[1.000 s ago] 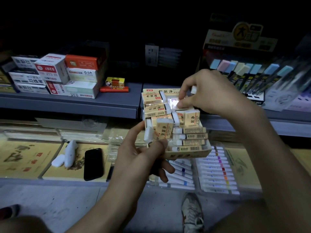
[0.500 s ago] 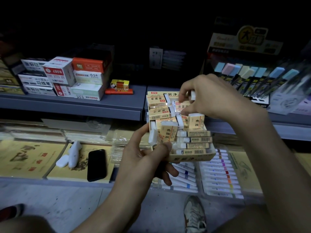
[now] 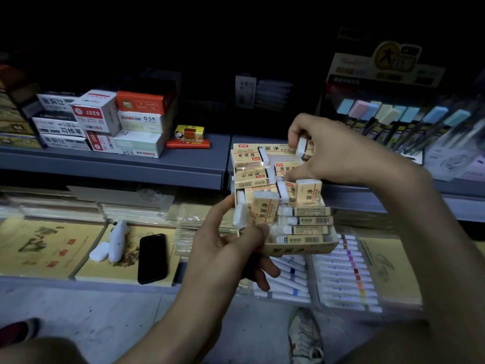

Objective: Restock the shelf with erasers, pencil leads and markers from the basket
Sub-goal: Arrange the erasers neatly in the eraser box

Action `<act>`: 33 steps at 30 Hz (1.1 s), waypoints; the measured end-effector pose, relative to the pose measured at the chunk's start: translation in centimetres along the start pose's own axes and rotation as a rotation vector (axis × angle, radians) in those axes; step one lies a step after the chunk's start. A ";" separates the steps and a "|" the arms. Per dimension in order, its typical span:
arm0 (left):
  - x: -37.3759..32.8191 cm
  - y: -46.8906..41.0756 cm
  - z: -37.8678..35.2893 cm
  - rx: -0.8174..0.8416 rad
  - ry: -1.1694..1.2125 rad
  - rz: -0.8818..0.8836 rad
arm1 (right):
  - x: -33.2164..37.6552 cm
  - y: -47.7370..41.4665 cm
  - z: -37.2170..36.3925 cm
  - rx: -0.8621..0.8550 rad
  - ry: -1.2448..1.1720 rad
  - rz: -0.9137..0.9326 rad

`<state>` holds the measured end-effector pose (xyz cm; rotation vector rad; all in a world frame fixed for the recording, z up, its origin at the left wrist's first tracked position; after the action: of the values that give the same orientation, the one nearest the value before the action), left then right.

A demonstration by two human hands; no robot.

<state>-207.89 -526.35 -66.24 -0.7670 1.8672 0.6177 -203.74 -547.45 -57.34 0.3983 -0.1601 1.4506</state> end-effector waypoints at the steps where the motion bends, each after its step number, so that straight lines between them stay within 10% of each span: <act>1: 0.0 0.0 0.0 -0.001 0.006 0.000 | -0.1 0.0 0.1 0.020 -0.003 -0.003; 33: -0.1 -0.3 0.0 -0.006 0.030 -0.013 | 0.5 0.0 0.0 -0.015 0.017 0.071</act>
<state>-207.65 -526.56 -66.19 -0.7952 1.8869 0.6067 -203.71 -546.95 -57.16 0.3709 -0.1728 1.5217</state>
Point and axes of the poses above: each hand's wrist, its own y-axis away from the middle knuckle, its own z-axis out of the back of the hand, x = y × z, the point moved 2 cm from there along -y, towards the middle knuckle, and after that the axes turned 14 degrees about x, right-handed, at the moved point
